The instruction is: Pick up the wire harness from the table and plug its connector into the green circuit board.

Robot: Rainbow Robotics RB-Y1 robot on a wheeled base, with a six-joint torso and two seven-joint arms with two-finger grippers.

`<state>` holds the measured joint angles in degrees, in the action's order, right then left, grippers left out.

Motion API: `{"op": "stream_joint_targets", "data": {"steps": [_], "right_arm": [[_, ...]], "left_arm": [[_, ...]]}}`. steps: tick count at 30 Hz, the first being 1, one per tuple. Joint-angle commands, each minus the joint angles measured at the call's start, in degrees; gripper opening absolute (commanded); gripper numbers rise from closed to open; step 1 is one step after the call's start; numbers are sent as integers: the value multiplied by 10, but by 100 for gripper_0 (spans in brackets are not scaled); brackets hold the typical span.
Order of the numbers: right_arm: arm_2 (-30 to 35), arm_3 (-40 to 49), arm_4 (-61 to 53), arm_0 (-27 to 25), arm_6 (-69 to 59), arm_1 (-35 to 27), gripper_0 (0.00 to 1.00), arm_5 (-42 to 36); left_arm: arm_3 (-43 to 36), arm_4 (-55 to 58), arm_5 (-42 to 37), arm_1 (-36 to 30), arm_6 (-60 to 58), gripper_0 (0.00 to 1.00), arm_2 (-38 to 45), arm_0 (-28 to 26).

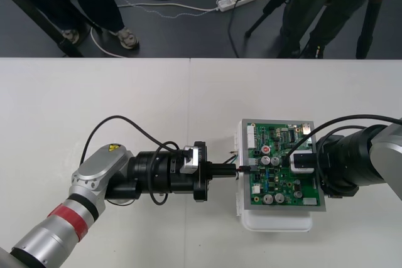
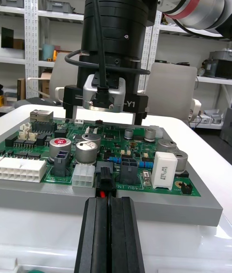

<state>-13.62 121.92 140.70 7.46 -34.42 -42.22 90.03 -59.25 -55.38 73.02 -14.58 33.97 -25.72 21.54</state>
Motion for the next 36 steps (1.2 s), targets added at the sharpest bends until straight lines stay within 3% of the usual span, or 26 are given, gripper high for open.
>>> {"op": "stream_joint_targets", "data": {"steps": [1,36], "right_arm": [[-7,24,-15,-6,8,22,100,0],[-6,24,-15,-5,9,22,100,0]], "left_arm": [[-29,-7,-6,32,37,0,-17,23],[-29,-8,-24,23,20,0,-17,22]]}}
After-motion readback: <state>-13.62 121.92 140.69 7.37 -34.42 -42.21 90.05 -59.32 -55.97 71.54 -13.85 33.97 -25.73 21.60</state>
